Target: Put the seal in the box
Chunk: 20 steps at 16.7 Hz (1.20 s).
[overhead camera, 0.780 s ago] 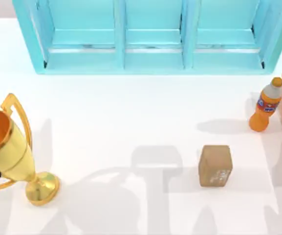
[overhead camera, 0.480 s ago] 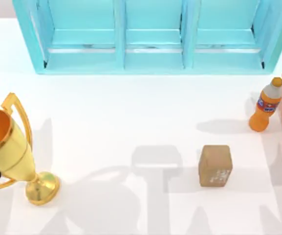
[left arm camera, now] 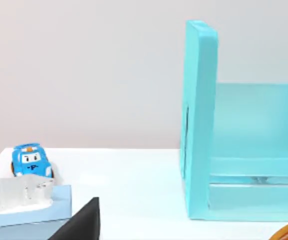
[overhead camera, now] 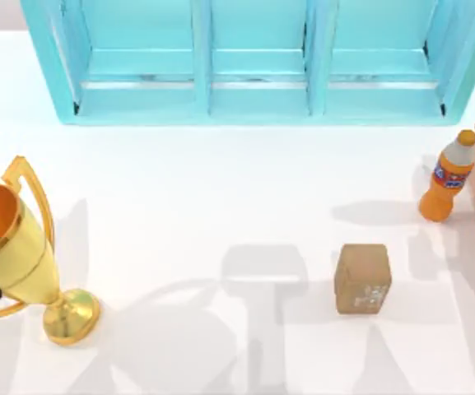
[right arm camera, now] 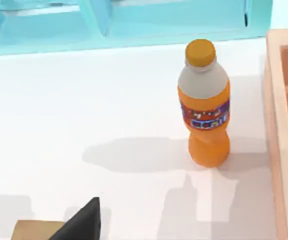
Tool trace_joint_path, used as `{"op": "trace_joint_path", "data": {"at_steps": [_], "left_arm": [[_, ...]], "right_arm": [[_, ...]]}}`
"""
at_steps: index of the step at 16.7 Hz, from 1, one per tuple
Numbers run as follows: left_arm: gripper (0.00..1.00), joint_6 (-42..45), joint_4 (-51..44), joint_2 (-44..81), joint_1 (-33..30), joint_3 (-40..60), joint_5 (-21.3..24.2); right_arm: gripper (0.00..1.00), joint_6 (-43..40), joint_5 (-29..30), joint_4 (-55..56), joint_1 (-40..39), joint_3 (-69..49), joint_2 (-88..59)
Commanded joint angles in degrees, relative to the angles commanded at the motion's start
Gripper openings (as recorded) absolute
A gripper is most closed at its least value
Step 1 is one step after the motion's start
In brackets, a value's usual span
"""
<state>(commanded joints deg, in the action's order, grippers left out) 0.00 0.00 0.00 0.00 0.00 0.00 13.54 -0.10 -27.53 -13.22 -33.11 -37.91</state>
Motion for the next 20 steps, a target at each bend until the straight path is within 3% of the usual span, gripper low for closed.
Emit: {"op": "trace_joint_path", "data": {"at_steps": [11,15,20], "left_arm": [[1.00,0.0,0.0,0.0,0.0,0.0,0.0],[1.00,0.0,0.0,0.0,0.0,0.0,0.0],[1.00,0.0,0.0,0.0,0.0,0.0,0.0]], "right_arm": [[1.00,18.2,-0.1,-36.9,-17.7,-46.0,-59.0],[1.00,21.1,-0.2,-42.8,-20.6,-53.0,-67.2],[1.00,21.3,-0.2,-43.3,-20.8,-53.5,-67.8]]}}
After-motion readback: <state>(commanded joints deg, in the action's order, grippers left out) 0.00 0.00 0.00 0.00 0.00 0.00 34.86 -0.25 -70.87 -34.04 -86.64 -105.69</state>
